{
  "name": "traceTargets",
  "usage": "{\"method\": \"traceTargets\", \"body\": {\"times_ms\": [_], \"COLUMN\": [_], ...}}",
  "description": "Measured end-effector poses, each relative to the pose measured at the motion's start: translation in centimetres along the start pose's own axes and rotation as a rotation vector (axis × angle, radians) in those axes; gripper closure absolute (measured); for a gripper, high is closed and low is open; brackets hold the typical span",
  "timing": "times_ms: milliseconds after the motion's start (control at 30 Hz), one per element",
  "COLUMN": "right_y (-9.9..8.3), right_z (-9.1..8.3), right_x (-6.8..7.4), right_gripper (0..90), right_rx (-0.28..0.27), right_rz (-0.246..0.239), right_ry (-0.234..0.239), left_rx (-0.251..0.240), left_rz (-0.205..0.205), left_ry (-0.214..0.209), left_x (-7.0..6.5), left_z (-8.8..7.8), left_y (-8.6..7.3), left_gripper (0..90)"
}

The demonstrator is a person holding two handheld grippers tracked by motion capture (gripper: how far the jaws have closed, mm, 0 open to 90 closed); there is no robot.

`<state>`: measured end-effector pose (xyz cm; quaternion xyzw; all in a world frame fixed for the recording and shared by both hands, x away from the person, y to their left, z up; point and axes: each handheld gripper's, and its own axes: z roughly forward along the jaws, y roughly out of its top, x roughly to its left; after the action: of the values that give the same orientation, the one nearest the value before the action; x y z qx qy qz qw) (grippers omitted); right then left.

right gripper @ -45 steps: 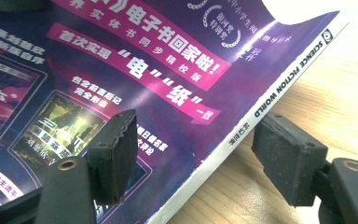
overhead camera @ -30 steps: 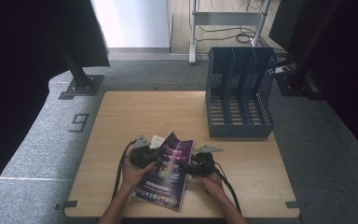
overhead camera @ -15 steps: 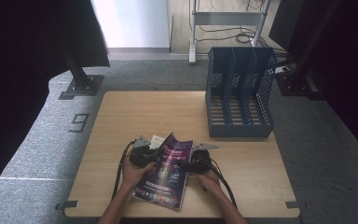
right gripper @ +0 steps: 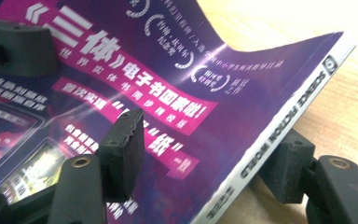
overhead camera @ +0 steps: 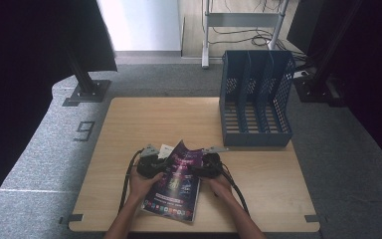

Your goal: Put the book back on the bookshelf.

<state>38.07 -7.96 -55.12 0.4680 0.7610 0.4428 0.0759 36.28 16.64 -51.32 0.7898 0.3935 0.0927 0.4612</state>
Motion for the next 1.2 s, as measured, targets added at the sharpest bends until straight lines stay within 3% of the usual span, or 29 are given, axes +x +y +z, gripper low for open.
{"method": "traceTargets", "body": {"times_ms": [367,500,867,967,1200], "right_y": [0.1,0.1,0.2,0.2,0.7], "right_z": [0.1,0.1,-0.3,-0.5,-1.9], "right_x": [-0.4,-0.5,-1.5,-1.5,-0.5], "right_gripper": [39.9,45.5,61.3,63.2,64.6], "right_rx": [-0.015,-0.016,-0.001,-0.005,-0.048], "right_rz": [-0.013,-0.008,0.107,0.104,0.035], "right_ry": [-0.031,-0.045,0.043,0.047,0.02], "left_rx": [-0.001,-0.004,-0.025,-0.029,-0.08], "left_rz": [0.008,0.006,0.02,0.019,0.034], "left_ry": [0.005,0.002,-0.006,-0.006,-0.003], "left_x": [-0.2,-0.2,-0.6,-0.6,-0.8], "left_z": [0.0,0.0,-0.4,-0.5,-1.4], "left_y": [0.0,0.0,0.2,0.2,0.5], "left_gripper": [85.6,85.7,86.0,86.2,86.9]}}
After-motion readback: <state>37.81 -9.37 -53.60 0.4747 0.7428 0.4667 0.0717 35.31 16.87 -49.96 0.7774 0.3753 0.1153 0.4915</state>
